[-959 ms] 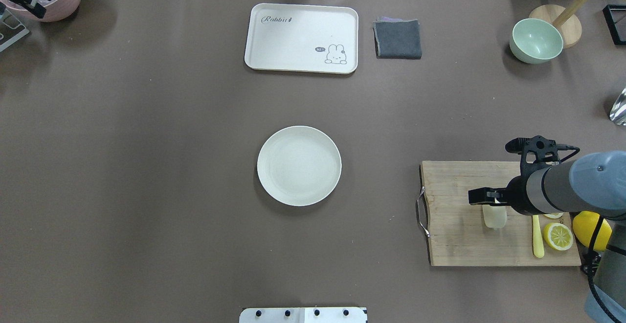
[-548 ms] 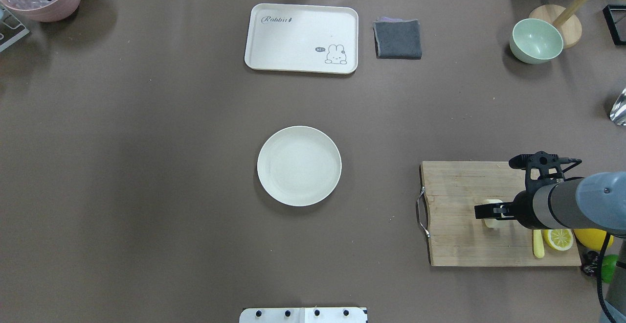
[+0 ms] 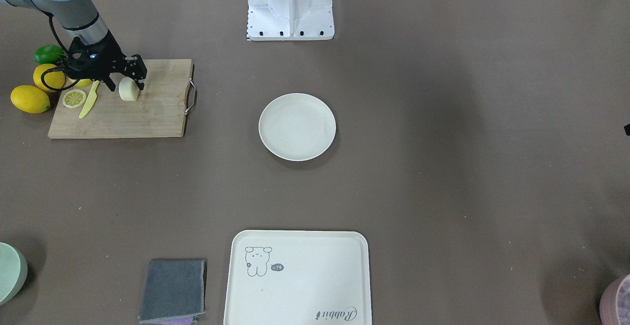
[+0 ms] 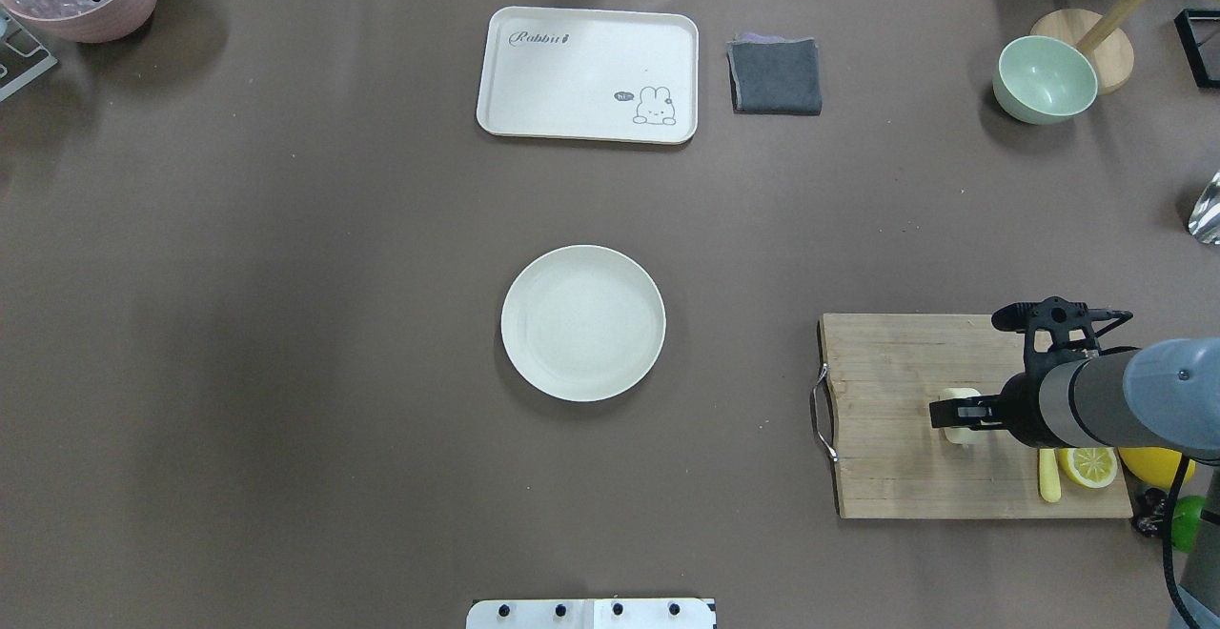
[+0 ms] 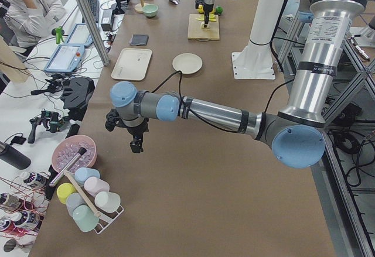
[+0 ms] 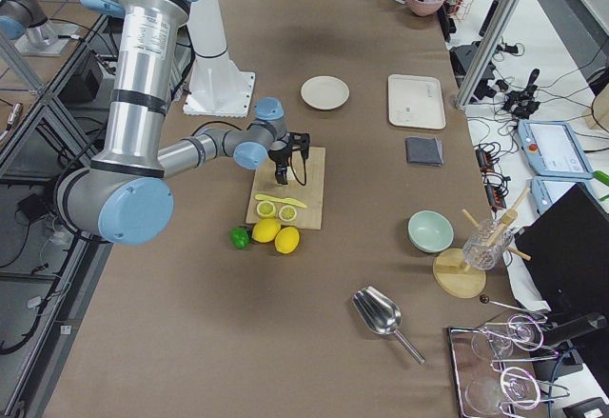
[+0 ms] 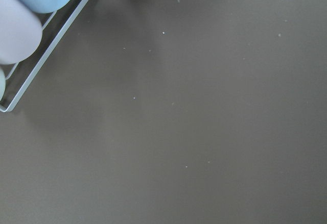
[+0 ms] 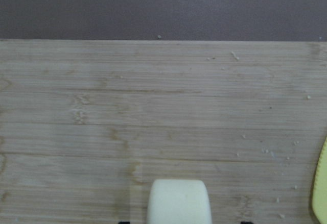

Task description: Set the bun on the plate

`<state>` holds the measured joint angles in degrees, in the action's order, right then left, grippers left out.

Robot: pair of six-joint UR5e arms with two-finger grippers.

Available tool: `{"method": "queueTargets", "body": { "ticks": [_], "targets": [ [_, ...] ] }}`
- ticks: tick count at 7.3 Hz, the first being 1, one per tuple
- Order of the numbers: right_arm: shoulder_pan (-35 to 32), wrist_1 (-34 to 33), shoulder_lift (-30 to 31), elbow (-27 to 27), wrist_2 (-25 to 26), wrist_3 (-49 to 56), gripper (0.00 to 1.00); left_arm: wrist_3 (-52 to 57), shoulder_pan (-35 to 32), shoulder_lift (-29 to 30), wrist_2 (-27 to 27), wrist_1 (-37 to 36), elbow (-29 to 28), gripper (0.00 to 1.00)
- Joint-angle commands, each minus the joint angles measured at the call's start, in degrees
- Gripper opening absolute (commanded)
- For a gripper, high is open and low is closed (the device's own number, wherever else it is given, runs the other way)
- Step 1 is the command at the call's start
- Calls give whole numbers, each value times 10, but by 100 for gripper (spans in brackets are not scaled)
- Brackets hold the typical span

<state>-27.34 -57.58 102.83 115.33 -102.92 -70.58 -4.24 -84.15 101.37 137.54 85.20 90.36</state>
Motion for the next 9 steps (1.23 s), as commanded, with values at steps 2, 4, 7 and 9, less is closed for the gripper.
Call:
{"method": "queueTargets", "body": {
  "ticks": [2, 4, 7, 9],
  "targets": [
    [2, 0, -3, 0, -3, 0, 25, 0, -1, -3, -1, 1, -1, 98],
    [1, -3, -9, 3, -6, 1, 24, 0, -1, -3, 0, 1, -1, 98],
    [-12, -99, -111, -2, -14, 0, 25, 0, -1, -4, -2, 1, -3, 97],
    [-11, -260, -279, -33, -8, -13, 25, 0, -1, -4, -3, 1, -3, 97]
  ]
}}
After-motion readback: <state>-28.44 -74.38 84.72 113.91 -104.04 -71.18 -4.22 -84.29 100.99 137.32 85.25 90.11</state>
